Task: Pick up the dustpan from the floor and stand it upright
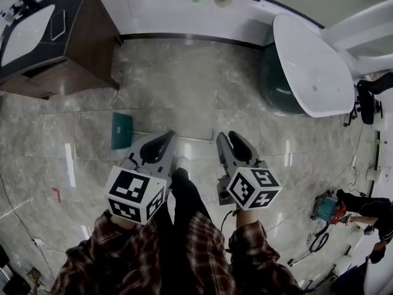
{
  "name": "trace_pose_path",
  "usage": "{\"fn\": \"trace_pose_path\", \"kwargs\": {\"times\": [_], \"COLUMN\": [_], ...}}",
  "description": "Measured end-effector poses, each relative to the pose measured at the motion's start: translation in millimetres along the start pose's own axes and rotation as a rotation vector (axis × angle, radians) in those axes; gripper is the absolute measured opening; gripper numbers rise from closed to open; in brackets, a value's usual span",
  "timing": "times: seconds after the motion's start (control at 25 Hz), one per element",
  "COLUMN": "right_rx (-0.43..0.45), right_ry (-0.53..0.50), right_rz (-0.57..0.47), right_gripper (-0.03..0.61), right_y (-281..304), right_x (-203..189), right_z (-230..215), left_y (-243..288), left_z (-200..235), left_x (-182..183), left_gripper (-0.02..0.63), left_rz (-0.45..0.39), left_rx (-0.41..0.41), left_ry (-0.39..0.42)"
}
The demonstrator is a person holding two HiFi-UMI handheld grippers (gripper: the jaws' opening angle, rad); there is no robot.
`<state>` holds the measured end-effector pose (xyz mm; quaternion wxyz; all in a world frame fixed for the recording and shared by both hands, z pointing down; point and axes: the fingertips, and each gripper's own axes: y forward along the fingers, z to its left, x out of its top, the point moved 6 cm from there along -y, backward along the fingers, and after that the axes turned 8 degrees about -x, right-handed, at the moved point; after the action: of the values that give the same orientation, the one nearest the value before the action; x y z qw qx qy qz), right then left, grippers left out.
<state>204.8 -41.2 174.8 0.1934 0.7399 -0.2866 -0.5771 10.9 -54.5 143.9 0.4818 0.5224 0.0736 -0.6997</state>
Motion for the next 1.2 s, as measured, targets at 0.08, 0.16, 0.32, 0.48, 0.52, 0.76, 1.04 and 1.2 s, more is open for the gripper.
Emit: {"fn": "trace_pose_path", "kwargs": {"times": [0.08,0.16,0.32,0.48,0.52,0.76,1.04,1.2], "right_rx": [-0.029,-0.055,-0.109,-0.142,-0.148,-0.184,-0.229,-0.257], "right_ry": [0.029,0.064,0.143,0.214,0.231,0.308,0.350,0.384], "right_rz": [0.030,0.066,0.129,0.181,0.193,0.222,0.236,0.236], "right_gripper": [0.117,0.117,0.117,0.117,0.117,0.117,0.117,0.117], "right_y": [8.9,20.7,47.8,80.1,89.6,155.4,225.5,263.1], "right_x": [-14.3,-32.3,-73.1,-116.4,-127.6,-191.3,-275.7,-322.5], "right_z": [-17.8,-36.3,-69.2,-95.8,-102.6,-145.6,-186.2,-210.5], "left_y": [14.4,30.1,58.3,83.1,89.8,142.1,202.4,235.9], "left_z": [4.1,10.6,29.2,48.7,53.8,89.4,130.5,155.8], "left_x": [-9.8,-23.8,-57.8,-96.1,-105.8,-167.7,-242.4,-277.2], "left_gripper": [0.012,0.012,0.012,0.012,0.012,0.012,0.012,0.012], "left_rz": [0.014,0.039,0.091,0.120,0.125,0.139,0.133,0.111], "left_rx": [-0.003,-0.007,-0.016,-0.017,-0.017,-0.025,-0.063,-0.083], "left_ry": [-0.003,-0.008,-0.026,-0.054,-0.060,-0.076,-0.052,-0.032]}}
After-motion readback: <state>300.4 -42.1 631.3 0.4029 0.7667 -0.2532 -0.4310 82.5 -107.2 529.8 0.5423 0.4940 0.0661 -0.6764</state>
